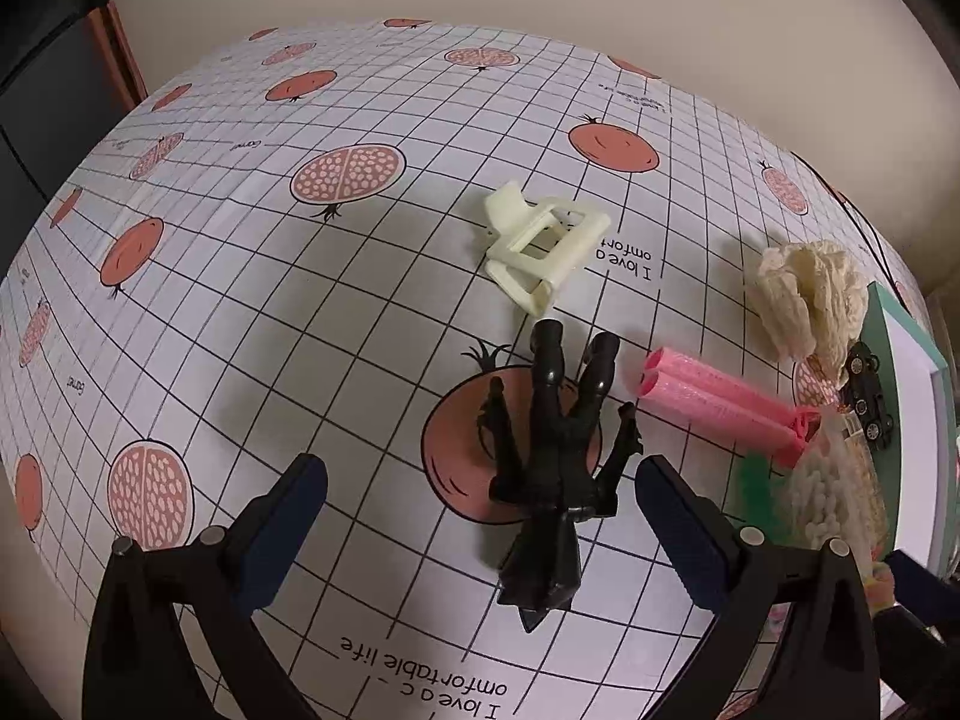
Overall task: Organize objects
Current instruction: 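Grasp the rainbow ring with the right tool while the left tool grasps the black robot figure, then carry both items into the white tray and open both tools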
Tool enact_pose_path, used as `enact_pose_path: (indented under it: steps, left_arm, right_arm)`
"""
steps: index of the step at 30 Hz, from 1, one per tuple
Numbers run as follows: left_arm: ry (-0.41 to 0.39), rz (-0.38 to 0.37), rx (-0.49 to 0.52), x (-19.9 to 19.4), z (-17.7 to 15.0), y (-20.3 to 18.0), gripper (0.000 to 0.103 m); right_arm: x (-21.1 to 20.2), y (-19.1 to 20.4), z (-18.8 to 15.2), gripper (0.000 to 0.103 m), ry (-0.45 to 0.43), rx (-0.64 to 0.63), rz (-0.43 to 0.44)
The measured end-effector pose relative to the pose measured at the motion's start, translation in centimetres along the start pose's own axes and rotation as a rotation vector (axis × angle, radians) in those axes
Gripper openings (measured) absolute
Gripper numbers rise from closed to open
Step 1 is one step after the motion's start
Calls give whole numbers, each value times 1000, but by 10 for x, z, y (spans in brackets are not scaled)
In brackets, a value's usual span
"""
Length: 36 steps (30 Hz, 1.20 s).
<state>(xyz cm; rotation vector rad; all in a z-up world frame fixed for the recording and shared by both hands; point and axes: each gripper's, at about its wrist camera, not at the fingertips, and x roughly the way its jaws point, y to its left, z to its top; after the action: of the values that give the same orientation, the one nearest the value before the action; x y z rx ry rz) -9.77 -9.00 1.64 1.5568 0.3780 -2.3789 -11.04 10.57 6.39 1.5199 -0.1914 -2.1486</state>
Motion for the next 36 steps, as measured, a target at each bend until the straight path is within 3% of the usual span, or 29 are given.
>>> enact_pose_path:
  steps: [2, 5, 8, 13, 19, 24, 30, 36]
  left_arm:
    - [5, -14, -11, 1, 0, 2, 102]
    - [8, -21, -22, 3, 0, 3, 102]
    - [16, -31, -11, 5, 0, 2, 91]
    - [28, -52, -18, 6, -1, 0, 82]
    - [29, -56, 5, 7, -2, -4, 64]
    - [31, -90, 10, 6, -2, -7, 39]
    - [36, -113, 8, 6, -1, -8, 31]
    - [23, -112, -23, 2, -1, -1, 30]
  right_arm:
    - [4, -1, 1, 62, 1, 17, 3]
    - [7, -2, 1, 53, 11, 31, 14]
    - [8, -1, 1, 50, 8, 25, 11]
    - [5, -1, 0, 48, 0, 23, 15]
    - [-6, -2, 2, 48, -23, 30, 45]
    - [-14, 1, 4, 48, -44, 22, 62]
    - [-21, 0, 5, 48, -66, 25, 71]
    - [-29, -6, 7, 48, -92, 51, 92]
